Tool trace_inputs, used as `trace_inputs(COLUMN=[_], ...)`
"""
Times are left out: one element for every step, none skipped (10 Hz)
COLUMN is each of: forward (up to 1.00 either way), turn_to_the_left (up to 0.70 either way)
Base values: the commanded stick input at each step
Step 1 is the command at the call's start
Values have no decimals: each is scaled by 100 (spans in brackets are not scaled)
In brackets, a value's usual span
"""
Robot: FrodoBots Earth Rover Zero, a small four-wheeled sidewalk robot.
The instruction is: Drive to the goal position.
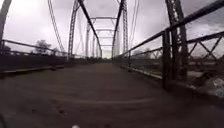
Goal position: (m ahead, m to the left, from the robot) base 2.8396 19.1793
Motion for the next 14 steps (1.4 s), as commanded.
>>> trace_inputs(forward=[100,100,100,100,100,100,100,100,100,100,100,100,100,100], turn_to_the_left=[0,0,0,0,0,0,0,0,0,0,0,0,0,0])
